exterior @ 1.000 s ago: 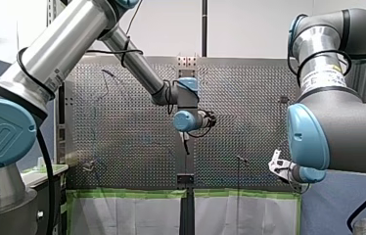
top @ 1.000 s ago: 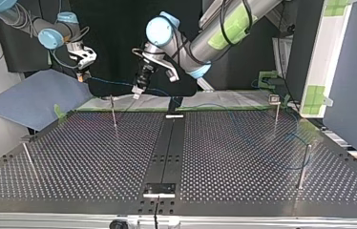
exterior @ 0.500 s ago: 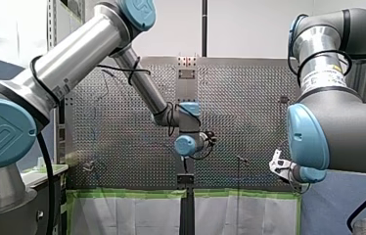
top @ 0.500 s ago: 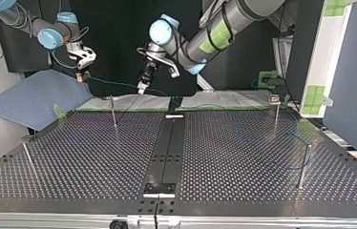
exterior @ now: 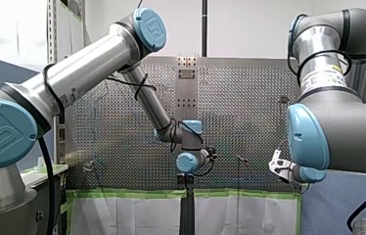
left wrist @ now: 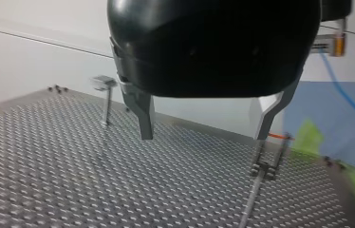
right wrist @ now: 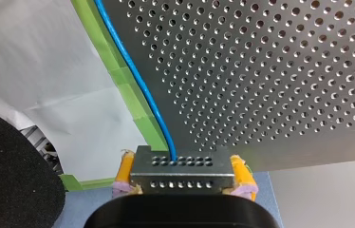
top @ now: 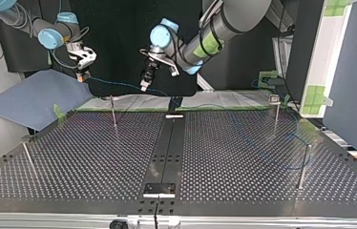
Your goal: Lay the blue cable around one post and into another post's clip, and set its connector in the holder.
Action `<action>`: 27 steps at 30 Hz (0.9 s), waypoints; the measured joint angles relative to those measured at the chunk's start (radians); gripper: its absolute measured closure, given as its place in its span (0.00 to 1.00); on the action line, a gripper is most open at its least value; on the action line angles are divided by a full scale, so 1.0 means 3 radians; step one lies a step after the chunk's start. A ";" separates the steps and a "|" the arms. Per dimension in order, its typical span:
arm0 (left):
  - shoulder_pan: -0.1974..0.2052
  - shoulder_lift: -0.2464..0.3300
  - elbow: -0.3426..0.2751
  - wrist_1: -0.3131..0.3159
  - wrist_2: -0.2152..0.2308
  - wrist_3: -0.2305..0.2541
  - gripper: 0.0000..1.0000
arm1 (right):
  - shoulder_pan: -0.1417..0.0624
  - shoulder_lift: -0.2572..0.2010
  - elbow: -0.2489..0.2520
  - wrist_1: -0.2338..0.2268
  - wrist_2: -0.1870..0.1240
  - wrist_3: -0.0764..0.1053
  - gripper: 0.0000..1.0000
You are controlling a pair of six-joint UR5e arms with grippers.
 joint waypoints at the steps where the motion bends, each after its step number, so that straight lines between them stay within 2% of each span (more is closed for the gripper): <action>1: -0.0001 -0.0030 0.0023 -0.0023 0.0000 -0.0001 0.00 | 0.0000 0.0000 0.0000 0.0000 0.0000 0.0000 1.00; 8: 0.0003 -0.0287 0.0139 -0.0211 -0.0035 0.0001 0.00 | 0.0000 -0.0001 0.0000 0.0000 0.0000 0.0000 1.00; 19: 0.0012 -0.0647 0.0188 -0.0298 -0.0098 -0.0003 0.00 | 0.0001 -0.0001 0.0000 0.0001 0.0000 0.0000 1.00; 27: 0.0003 -0.0891 0.0341 -0.0406 -0.0097 -0.0012 0.00 | 0.0006 -0.0001 -0.0001 0.0001 0.0001 0.0000 1.00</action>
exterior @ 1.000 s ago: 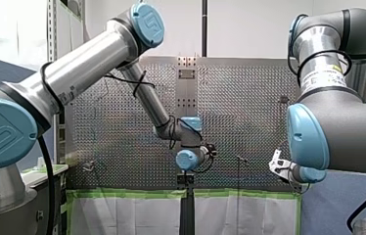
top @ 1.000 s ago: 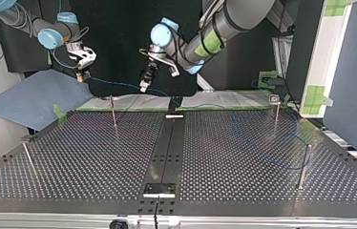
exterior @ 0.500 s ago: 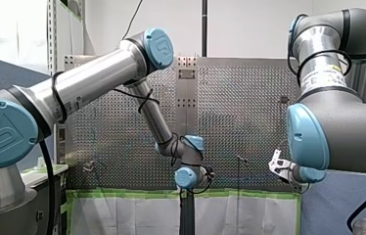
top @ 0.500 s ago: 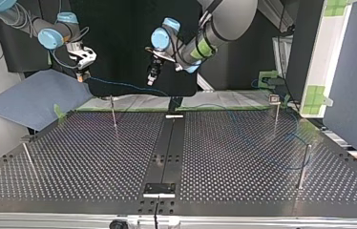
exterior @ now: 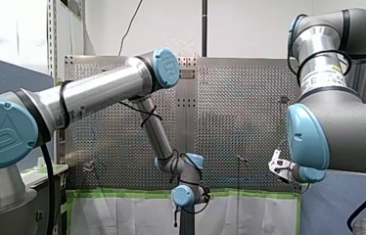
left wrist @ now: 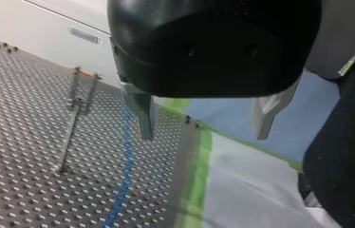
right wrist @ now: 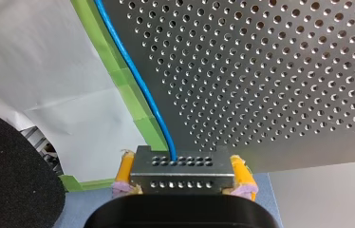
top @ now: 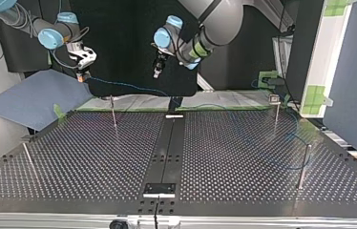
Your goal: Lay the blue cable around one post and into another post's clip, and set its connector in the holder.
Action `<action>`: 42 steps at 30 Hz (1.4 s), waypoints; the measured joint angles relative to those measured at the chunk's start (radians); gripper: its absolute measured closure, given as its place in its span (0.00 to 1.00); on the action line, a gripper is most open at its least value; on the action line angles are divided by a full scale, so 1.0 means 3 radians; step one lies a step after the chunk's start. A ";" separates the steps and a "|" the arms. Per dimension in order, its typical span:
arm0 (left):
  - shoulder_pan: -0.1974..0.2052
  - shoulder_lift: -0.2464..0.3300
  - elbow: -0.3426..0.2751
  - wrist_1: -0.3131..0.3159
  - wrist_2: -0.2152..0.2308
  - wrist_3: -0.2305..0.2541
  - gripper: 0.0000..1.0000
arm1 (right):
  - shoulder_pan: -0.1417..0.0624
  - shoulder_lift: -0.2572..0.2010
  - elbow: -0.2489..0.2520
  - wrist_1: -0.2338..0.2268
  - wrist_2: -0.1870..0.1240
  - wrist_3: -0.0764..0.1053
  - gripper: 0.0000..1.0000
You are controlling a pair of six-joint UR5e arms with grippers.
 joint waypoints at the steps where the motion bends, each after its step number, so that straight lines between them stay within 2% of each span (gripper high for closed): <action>1: 0.0000 -0.0029 0.0027 -0.0017 0.0001 -0.0005 0.00 | 0.0000 0.0000 0.0000 0.0001 0.0000 0.0000 1.00; 14: 0.0029 -0.0476 0.0451 -0.0383 0.0002 -0.0034 0.00 | 0.0000 0.0001 0.0000 -0.0001 -0.0001 0.0001 1.00; 18: 0.0047 -0.0544 0.0563 -0.0510 -0.0001 -0.0030 0.00 | 0.0001 0.0002 0.0000 -0.0001 -0.0001 0.0000 1.00; 22: 0.0060 -0.0557 0.0657 -0.0634 -0.0009 -0.0019 0.00 | 0.0001 0.0002 0.0000 -0.0001 -0.0001 0.0000 1.00; 26: 0.0073 -0.0550 0.0733 -0.0754 -0.0078 -0.0004 0.00 | 0.0001 0.0003 0.0000 -0.0001 -0.0004 0.0000 1.00; 31: 0.0078 -0.0539 0.0759 -0.0796 -0.0119 0.0008 0.00 | 0.0001 0.0003 0.0000 -0.0003 -0.0006 0.0000 1.00; 37: 0.0069 -0.0417 0.0756 -0.0868 -0.0166 0.0051 0.00 | 0.0001 0.0002 0.0001 -0.0007 -0.0006 0.0000 1.00; 42: 0.0059 -0.0266 0.0664 -0.0851 -0.0208 0.0085 0.00 | 0.0001 0.0007 0.0000 -0.0014 -0.0006 0.0000 1.00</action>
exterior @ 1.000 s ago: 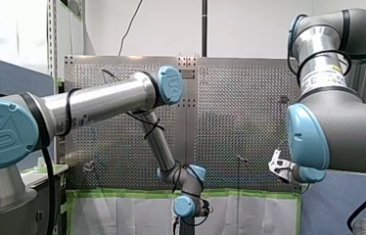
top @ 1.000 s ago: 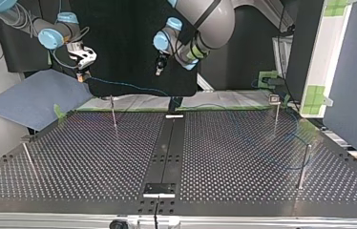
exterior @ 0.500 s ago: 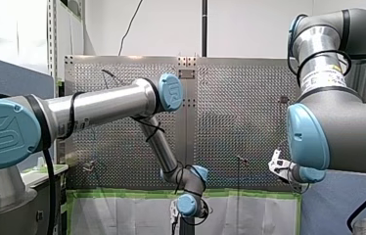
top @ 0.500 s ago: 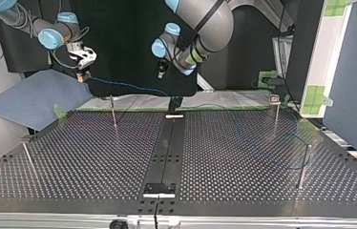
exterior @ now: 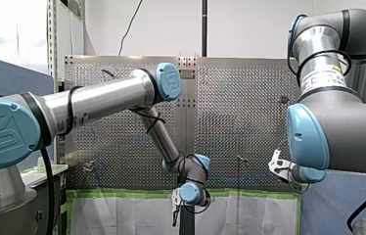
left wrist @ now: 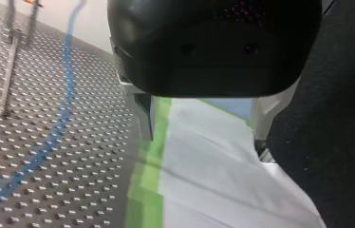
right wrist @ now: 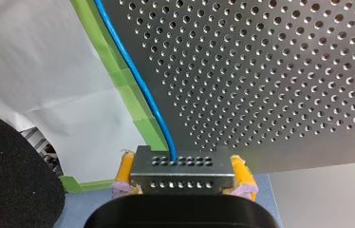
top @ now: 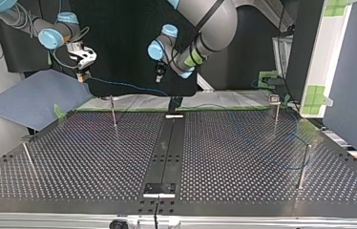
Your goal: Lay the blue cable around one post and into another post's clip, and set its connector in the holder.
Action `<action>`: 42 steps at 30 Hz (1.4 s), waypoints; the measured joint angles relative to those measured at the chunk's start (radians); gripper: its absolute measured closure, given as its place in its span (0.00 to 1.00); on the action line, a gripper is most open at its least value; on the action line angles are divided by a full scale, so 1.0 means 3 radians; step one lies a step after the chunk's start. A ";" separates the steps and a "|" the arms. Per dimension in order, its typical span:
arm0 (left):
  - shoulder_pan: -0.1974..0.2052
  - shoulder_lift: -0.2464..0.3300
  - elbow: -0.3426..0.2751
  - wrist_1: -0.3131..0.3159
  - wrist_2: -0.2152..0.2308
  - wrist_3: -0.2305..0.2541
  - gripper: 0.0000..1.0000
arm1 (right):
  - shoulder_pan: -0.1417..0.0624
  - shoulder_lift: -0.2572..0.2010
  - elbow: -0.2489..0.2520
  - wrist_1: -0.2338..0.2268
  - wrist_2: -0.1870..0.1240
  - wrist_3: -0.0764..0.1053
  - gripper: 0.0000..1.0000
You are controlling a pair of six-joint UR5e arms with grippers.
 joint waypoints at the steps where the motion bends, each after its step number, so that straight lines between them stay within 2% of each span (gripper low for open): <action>1: 0.0001 0.0029 -0.0012 0.0002 -0.0006 0.0003 0.00 | 0.0000 -0.0001 0.0000 -0.0001 0.0000 0.0000 1.00; 6: 0.0011 0.0173 -0.0041 0.0000 -0.0029 0.0029 0.00 | 0.0000 -0.0005 0.0003 -0.0002 0.0000 0.0000 1.00; 13: -0.0001 0.0214 -0.0048 0.0016 -0.0044 0.0042 0.00 | 0.0000 0.0001 0.0001 -0.0003 0.0000 0.0000 1.00; 19: -0.0002 0.0214 -0.0049 0.0069 -0.0064 0.0061 0.00 | 0.0002 0.0002 0.0000 -0.0001 0.0000 0.0000 1.00; 29: 0.0034 0.0199 -0.0037 0.0279 -0.0047 0.0077 0.00 | 0.0002 -0.0005 0.0000 0.0007 0.0000 0.0000 1.00; 36: 0.0075 0.0176 0.0034 0.0283 -0.0029 0.0065 0.00 | 0.0005 -0.0003 0.0000 0.0011 0.0000 0.0000 1.00; 42: 0.0126 0.0047 0.0200 0.0164 -0.0011 0.0044 0.00 | 0.0006 -0.0001 0.0000 0.0017 0.0000 0.0000 1.00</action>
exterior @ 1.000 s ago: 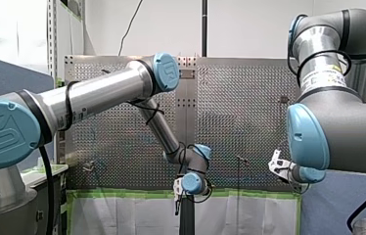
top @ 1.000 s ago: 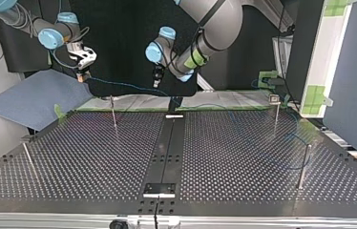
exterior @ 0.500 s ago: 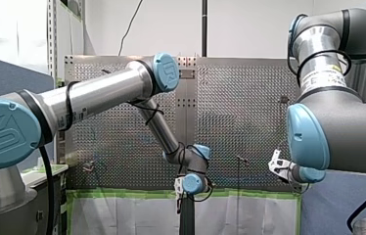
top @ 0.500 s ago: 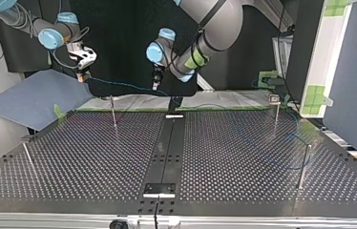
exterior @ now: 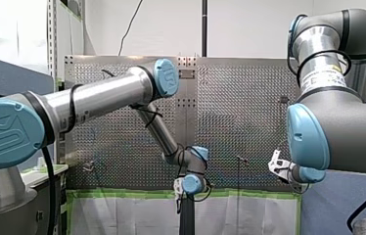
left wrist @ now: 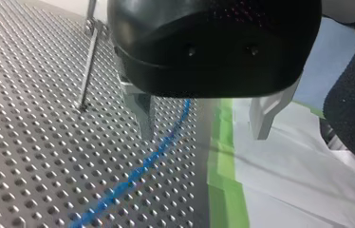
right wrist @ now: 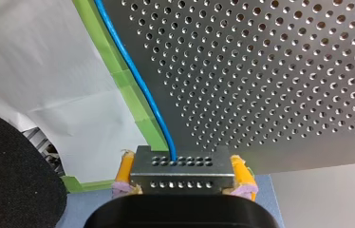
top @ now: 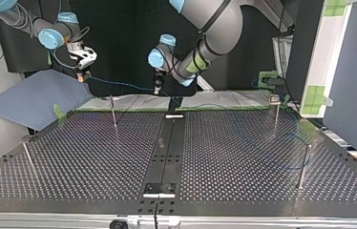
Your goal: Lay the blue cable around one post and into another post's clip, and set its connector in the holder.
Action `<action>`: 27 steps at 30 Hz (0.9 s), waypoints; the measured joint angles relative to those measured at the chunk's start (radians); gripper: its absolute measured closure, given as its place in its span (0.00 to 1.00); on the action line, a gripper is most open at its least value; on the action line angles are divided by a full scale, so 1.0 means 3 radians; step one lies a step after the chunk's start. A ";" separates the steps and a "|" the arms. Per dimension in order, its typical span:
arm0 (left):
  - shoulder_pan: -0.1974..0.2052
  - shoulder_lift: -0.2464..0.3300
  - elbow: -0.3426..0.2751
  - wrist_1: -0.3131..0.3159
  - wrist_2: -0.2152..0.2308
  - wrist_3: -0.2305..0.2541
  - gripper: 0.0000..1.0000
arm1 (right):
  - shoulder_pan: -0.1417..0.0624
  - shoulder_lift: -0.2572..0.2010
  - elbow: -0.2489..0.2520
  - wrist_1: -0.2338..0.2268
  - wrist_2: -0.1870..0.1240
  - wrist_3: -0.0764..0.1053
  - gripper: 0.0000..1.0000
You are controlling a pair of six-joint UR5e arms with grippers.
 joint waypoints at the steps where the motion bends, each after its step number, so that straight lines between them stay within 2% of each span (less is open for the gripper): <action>1: 0.0006 -0.0025 0.0028 -0.0025 0.0002 -0.0002 0.00 | 0.0000 -0.0001 0.0000 0.0000 0.0000 0.0000 1.00; 6: 0.0034 -0.0110 0.0153 -0.0107 -0.0001 -0.0027 0.00 | 0.0000 0.0000 -0.0001 0.0001 0.0000 0.0000 1.00; 13: 0.0070 -0.0121 0.0202 -0.0119 -0.0061 -0.0072 0.00 | 0.0000 0.0002 0.0000 0.0001 0.0000 0.0000 1.00; 14: 0.0072 -0.0121 0.0203 -0.0122 -0.0067 -0.0076 0.06 | 0.0000 0.0002 0.0000 0.0001 0.0000 0.0000 1.00; 15: 0.0074 -0.0121 0.0204 -0.0127 -0.0071 -0.0074 0.06 | 0.0000 0.0001 0.0000 0.0001 0.0000 0.0000 1.00; 16: 0.0075 -0.0121 0.0204 -0.0135 -0.0075 -0.0071 0.27 | 0.0000 0.0000 0.0000 0.0000 0.0000 0.0000 1.00; 17: 0.0076 -0.0120 0.0204 -0.0145 -0.0080 -0.0061 0.42 | -0.0001 -0.0002 0.0000 -0.0001 0.0000 0.0000 1.00; 18: 0.0076 -0.0119 0.0204 -0.0151 -0.0083 -0.0048 0.42 | 0.0000 -0.0002 0.0000 -0.0001 0.0000 0.0000 1.00; 19: 0.0074 -0.0119 0.0204 -0.0154 -0.0085 -0.0029 0.54 | 0.0000 -0.0002 0.0001 -0.0002 0.0000 0.0000 1.00; 20: 0.0071 -0.0119 0.0205 -0.0154 -0.0090 0.0004 0.71 | 0.0000 -0.0002 0.0001 -0.0003 0.0000 0.0000 1.00; 21: 0.0069 -0.0119 0.0205 -0.0153 -0.0098 0.0031 0.71 | 0.0000 -0.0001 0.0000 -0.0003 0.0000 0.0000 1.00; 22: 0.0065 -0.0119 0.0205 -0.0152 -0.0112 0.0061 0.82 | -0.0001 0.0000 0.0000 -0.0003 0.0000 0.0000 1.00; 23: 0.0061 -0.0118 0.0206 -0.0150 -0.0137 0.0104 0.99 | 0.0000 0.0000 0.0000 -0.0003 0.0000 0.0000 1.00; 27: 0.0055 -0.0118 0.0206 -0.0148 -0.0203 0.0207 0.99 | -0.0001 0.0001 0.0000 -0.0004 0.0000 0.0000 1.00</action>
